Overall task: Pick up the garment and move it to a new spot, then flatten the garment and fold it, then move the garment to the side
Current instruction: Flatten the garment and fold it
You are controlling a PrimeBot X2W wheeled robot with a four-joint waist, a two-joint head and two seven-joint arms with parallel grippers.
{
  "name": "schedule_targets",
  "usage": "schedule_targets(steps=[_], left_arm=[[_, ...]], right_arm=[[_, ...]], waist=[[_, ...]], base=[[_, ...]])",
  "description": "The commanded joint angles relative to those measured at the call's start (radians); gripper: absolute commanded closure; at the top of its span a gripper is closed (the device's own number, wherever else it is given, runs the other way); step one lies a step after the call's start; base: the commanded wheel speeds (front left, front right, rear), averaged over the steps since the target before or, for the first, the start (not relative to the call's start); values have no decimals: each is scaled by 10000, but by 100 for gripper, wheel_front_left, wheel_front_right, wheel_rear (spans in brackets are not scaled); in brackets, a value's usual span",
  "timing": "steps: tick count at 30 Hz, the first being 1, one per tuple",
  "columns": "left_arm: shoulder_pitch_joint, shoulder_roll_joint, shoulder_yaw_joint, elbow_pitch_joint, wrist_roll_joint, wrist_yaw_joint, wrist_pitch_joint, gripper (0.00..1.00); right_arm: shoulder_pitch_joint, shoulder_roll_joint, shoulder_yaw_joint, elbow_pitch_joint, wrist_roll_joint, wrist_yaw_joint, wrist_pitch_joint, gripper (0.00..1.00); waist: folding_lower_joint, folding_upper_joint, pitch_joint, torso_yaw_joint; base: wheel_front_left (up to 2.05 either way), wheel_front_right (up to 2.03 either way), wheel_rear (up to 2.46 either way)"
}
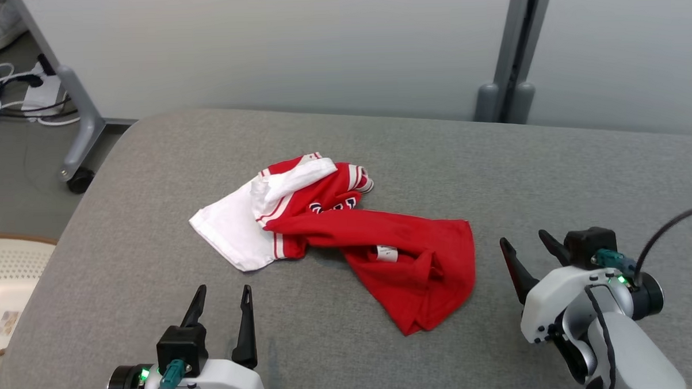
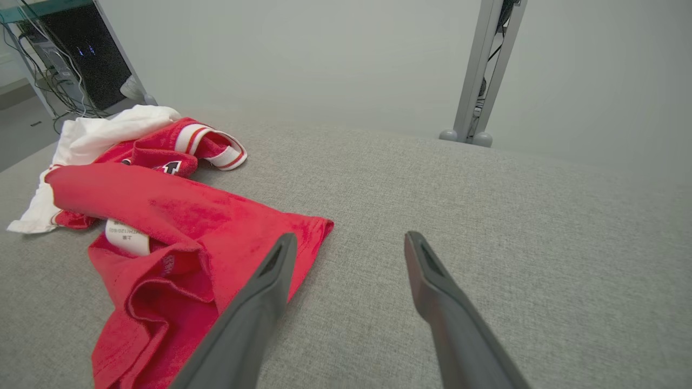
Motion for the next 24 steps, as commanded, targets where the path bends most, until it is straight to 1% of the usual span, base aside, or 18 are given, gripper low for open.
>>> schedule_targets(steps=[1, 7, 8, 12, 15, 19, 20, 21, 22, 23, 24], left_arm=[[-84, -47, 70, -110, 151, -71, -45, 0], [-273, -302, 180, -148, 410, -226, -43, 0], [-273, -302, 180, -148, 410, -226, -43, 0], [-303, -465, 314, -100, 549, -329, -45, 0], [-251, -576, 428, -65, 661, -380, -44, 0], [-114, -687, 552, -38, 807, -432, -45, 0], [-76, -697, 579, -21, 847, -459, -45, 0], [-50, -713, 609, -8, 867, -484, -45, 0], [-32, -726, 643, 6, 910, -516, -44, 0], [-24, -746, 672, 16, 947, -519, -45, 0], [-11, -760, 703, 25, 974, -541, -45, 0]], right_arm=[[-536, -59, -32, 575, 53, 0, 196, 0], [-1624, -194, -244, 2312, -169, 0, 438, 0], [-1624, -194, -244, 2312, -169, 0, 438, 0], [-2110, -259, -486, 3277, -271, 0, 401, 0], [-2356, -221, -614, 3860, -185, 0, 390, 0], [-2542, -150, -626, 4517, -70, 0, 492, 0], [-2543, -132, -581, 4640, -102, 0, 494, 30], [-2562, -115, -526, 4773, -139, 2, 494, 51], [-2598, -103, -479, 4864, -132, 2, 423, 79], [-2626, -96, -423, 4918, -113, 0, 374, 100], [-2649, -90, -336, 4980, -85, 2, 332, 100]], waist=[[0, 0, 398, 503], [0, 0, 880, 1310], [0, 0, 880, 1310], [0, 0, 1089, 1748], [0, 0, 1141, 1947], [0, 0, 1113, 2042], [0, 0, 1101, 2049], [0, 0, 1091, 2048], [0, 0, 1085, 2037], [0, 0, 1080, 2018], [0, 0, 1077, 1993]], base=[[0, 0, 0], [0, 0, 0], [0, 0, 0], [0, 0, 0], [0, 0, 0], [0, 0, 0], [0, 0, 0], [0, 0, 0], [0, 0, 0], [0, 0, 0], [0, 0, 0]])
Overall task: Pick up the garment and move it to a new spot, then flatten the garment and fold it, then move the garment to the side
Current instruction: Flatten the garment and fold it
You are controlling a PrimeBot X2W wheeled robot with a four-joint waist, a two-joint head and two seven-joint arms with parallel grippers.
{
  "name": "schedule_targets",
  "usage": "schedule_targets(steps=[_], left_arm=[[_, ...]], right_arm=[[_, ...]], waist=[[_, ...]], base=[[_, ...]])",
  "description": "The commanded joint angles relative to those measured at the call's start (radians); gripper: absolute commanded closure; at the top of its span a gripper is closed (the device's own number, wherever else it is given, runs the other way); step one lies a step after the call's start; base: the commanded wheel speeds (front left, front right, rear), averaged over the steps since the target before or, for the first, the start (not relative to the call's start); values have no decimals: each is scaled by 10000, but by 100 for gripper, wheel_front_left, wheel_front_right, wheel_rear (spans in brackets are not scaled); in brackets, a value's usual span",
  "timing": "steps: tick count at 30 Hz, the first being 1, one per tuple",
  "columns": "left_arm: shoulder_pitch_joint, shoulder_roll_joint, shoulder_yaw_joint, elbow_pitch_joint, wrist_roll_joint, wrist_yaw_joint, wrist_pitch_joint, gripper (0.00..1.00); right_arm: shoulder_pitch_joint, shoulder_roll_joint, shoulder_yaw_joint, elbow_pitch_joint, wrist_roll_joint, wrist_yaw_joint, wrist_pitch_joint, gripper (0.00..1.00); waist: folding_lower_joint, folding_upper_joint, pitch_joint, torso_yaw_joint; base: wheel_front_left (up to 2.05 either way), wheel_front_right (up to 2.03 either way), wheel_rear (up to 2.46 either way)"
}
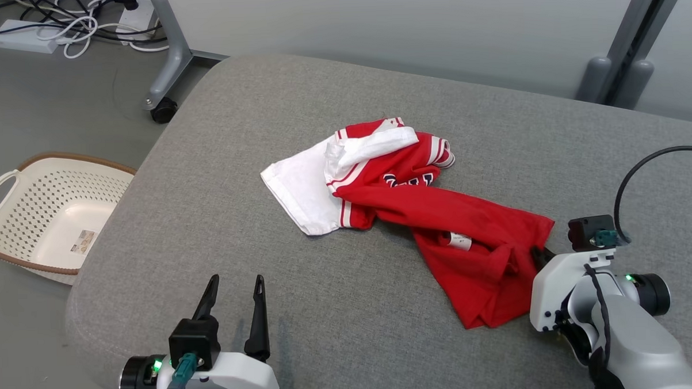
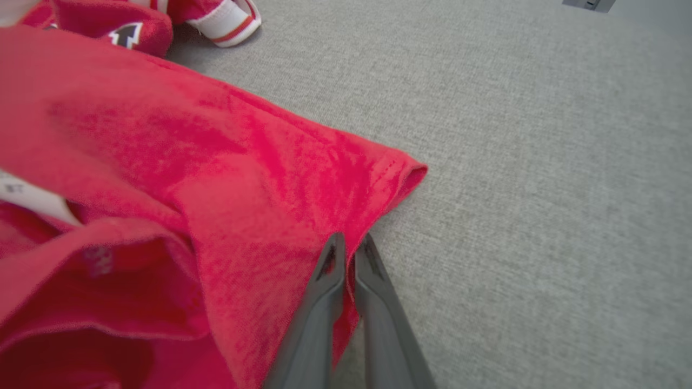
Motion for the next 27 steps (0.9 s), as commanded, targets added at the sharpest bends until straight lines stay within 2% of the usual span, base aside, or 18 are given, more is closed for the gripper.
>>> schedule_targets(steps=[1, 4, 9, 15, 20, 22, 27], left_arm=[[60, 28, 63, 16, 116, -39, -45, 0], [103, -6, 128, 67, 174, -90, -44, 0], [162, -83, 186, 88, 317, -181, -44, 0], [67, -179, 262, 56, 420, -303, -44, 0], [-99, -239, 313, 17, 519, -403, -44, 0], [-165, -283, 332, 32, 603, -427, -44, 0], [-383, -304, 392, 71, 730, -521, -46, 0]], right_arm=[[5, -9, 66, 104, 78, -3, -61, 100], [-113, -72, 295, 152, 161, -5, -262, 100], [-410, -660, 526, 36, 359, -3, -602, 100], [-959, -2142, 691, -115, 235, -3, -757, 100], [-1483, -3332, 493, 100, 168, -5, -448, 100], [-1789, -4024, 339, 253, 43, -5, -313, 100], [-2227, -4504, 102, 404, -226, -3, -346, 100]], waist=[[0, 0, -2, -41], [0, 0, -3, -183], [0, 0, 0, -458], [0, 0, 232, -701], [0, 0, 613, -744], [0, 0, 872, -705], [0, 0, 1244, -675]], base=[[0, 0, 0], [0, 0, 0], [0, 0, 0], [0, 0, 0], [0, 0, 0], [0, 0, 0], [0, 0, 0]])
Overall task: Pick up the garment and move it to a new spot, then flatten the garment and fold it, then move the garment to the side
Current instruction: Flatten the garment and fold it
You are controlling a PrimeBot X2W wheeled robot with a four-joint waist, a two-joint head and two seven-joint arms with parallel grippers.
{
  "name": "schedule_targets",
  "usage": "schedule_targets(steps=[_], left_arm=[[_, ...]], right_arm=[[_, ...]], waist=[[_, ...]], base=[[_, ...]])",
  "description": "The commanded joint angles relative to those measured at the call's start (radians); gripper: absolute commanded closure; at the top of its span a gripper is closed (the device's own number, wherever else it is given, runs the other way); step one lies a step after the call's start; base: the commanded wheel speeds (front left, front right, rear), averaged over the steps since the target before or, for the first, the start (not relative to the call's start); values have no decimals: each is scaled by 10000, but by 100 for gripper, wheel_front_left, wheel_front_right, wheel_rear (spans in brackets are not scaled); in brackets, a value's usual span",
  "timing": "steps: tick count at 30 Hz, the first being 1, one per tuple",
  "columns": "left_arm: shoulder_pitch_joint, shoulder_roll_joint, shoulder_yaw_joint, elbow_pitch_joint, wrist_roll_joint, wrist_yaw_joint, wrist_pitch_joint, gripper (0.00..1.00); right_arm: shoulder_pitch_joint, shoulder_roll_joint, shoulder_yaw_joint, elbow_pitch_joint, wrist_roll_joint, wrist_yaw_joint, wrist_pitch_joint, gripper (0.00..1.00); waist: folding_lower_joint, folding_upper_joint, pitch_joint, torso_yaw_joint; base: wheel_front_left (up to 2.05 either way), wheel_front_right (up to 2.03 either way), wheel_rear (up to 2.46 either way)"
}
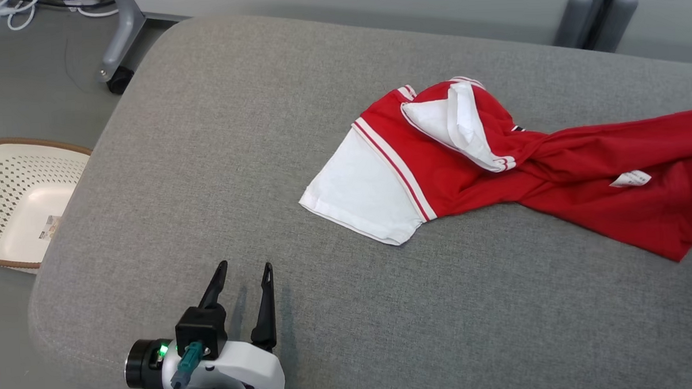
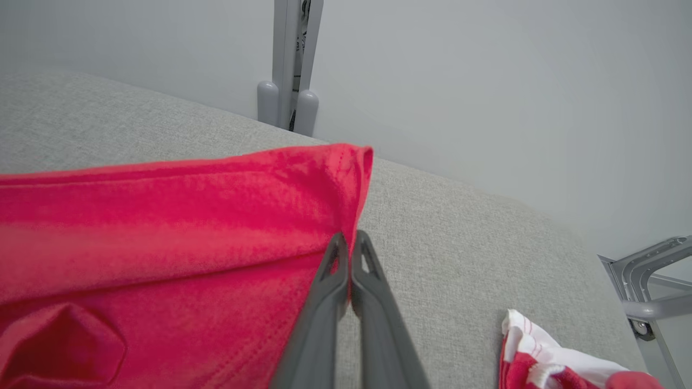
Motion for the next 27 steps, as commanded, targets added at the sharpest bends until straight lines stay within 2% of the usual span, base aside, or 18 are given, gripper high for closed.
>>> schedule_targets(steps=[1, 3, 4, 6, 7, 15, 23, 27], left_arm=[[-169, 27, 57, -7, 79, -24, -42, 0], [-213, 29, 97, -17, 128, -48, -42, 0], [-260, 21, 114, -25, 134, -59, -42, 0], [-343, 0, 124, -38, 198, -94, -42, 0], [-353, -11, 137, -53, 209, -87, -44, 0], [-141, -14, 402, -189, 283, -84, -42, 0], [131, 24, 565, -185, 363, -129, -42, 0], [93, 50, 573, -147, 392, -173, -42, 0]], right_arm=[[-80, 31, -20, 31, -40, -2, -85, 100], [-277, -11, -195, 110, -93, -2, -158, 100], [-350, -91, -263, 144, -197, -3, -201, 92], [-481, -101, -472, 208, -390, -3, -355, 17], [-497, -34, -537, 241, -489, -2, -436, 0], [-190, 895, -376, 186, -824, -2, -1156, 0], [580, 2139, 785, 50, 392, -2, -920, 0], [799, 2311, 1406, -235, 1208, -2, -437, 0]], waist=[[0, 0, 137, 17], [0, 0, 250, 5], [0, 0, 291, -4], [0, 0, 329, -23], [0, 0, 321, -37], [0, 0, -175, -450], [0, 0, -604, -877], [0, 0, -531, -919]], base=[[0, 0, 0], [0, 0, 0], [0, 0, 0], [0, 0, 0], [0, 0, 0], [0, 0, 0], [0, 0, 0], [0, 0, 0]])
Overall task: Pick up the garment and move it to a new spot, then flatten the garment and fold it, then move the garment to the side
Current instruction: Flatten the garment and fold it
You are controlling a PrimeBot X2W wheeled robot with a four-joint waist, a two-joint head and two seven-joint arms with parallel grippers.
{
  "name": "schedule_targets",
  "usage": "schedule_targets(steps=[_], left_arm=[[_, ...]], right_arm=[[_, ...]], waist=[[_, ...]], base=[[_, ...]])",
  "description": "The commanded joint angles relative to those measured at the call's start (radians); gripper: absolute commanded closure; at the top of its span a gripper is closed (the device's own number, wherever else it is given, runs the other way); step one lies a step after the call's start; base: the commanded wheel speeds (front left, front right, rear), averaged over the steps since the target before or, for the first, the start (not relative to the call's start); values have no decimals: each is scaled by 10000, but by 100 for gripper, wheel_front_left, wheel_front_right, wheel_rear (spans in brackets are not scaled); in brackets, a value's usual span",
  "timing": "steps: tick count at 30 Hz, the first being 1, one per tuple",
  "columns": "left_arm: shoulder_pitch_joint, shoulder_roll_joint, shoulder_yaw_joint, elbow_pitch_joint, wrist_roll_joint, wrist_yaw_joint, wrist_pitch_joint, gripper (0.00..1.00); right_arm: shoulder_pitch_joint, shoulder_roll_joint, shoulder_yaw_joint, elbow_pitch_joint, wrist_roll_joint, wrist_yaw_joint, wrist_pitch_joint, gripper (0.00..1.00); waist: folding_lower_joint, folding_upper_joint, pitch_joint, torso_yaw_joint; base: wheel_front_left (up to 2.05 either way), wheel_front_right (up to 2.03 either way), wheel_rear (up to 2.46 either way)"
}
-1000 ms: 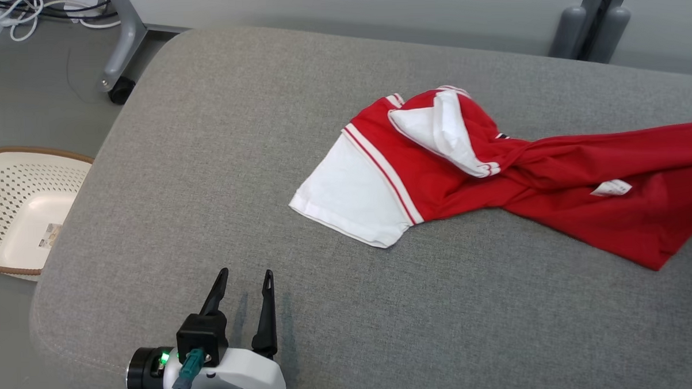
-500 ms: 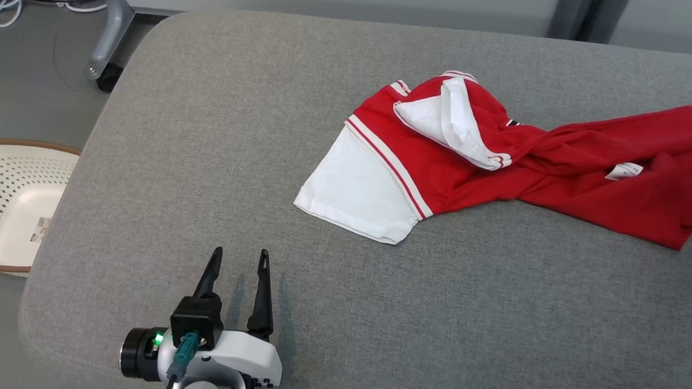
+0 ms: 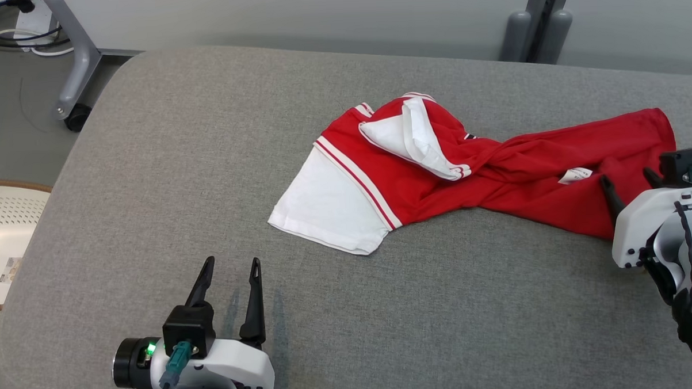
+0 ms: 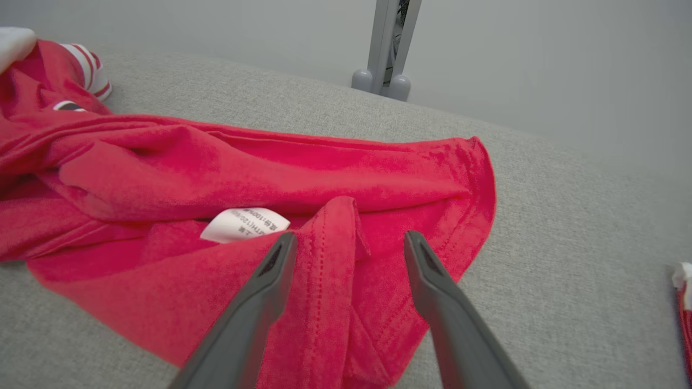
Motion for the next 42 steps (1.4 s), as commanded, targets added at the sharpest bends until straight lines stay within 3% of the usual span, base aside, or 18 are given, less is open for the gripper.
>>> schedule_targets(steps=[1, 8, 9, 11, 12, 15, 25, 30, 36, 39, 40, 41, 42], left_arm=[[-2, 60, 31, 23, 64, -37, -42, 0], [-205, 55, -21, 101, 108, -95, -42, 0], [-209, 44, -14, 110, 107, -88, -42, 0], [-205, 31, 22, 116, 94, -67, -42, 0], [-205, 31, 22, 116, 94, -67, -42, 0], [-147, 25, 69, 143, 96, -26, -42, 0], [200, 30, 168, 148, 119, 22, -42, 0], [438, 92, 207, 117, 130, 27, -42, 0], [659, 160, 187, 180, 128, 22, -43, 0], [787, 176, 121, 243, 135, 5, -43, 0], [782, 179, 90, 261, 142, -9, -43, 0], [763, 184, 78, 273, 145, -11, -42, 0], [770, 190, 70, 281, 137, -9, -38, 0]], right_arm=[[85, -66, 115, -130, 209, -2, 130, 0], [246, -274, 533, -355, 1497, -2, 922, 0], [277, -323, 605, -401, 1646, -2, 999, 47], [350, -390, 781, -555, 1906, -2, 1041, 71], [350, -390, 781, -555, 1906, -2, 1041, 71], [518, -502, 1114, -969, 2281, -2, 844, 100], [1724, -1318, 3230, -3281, 2893, -2, -400, 100], [2614, -1837, 4279, -4418, 2283, -2, -936, 100], [3675, -1973, 4538, -5407, 934, -2, -1225, 100], [4257, -1847, 4308, -5602, 182, -2, -1248, 53], [4457, -1797, 4199, -5614, 8, -2, -1245, 6], [4644, -1737, 4076, -5644, -132, -2, -1248, 0], [4843, -1661, 3904, -5684, -157, -2, -1250, 0]], waist=[[0, 0, 65, 25], [0, 0, 301, 360], [0, 0, 307, 404], [0, 0, 295, 459], [0, 0, 295, 459], [0, 0, 219, 460], [0, 0, -357, -187], [0, 0, -636, -693], [0, 0, -972, -1217], [0, 0, -1158, -1402], [0, 0, -1211, -1436], [0, 0, -1268, -1465], [0, 0, -1327, -1486]], base=[[0, 0, 0], [0, 0, 0], [0, 0, 0], [0, 0, 0], [0, 0, 0], [0, 0, 0], [0, 0, 0], [0, 0, 0], [0, 0, 0], [0, 0, 0], [0, 0, 0], [0, 0, 0], [0, 0, 0]])
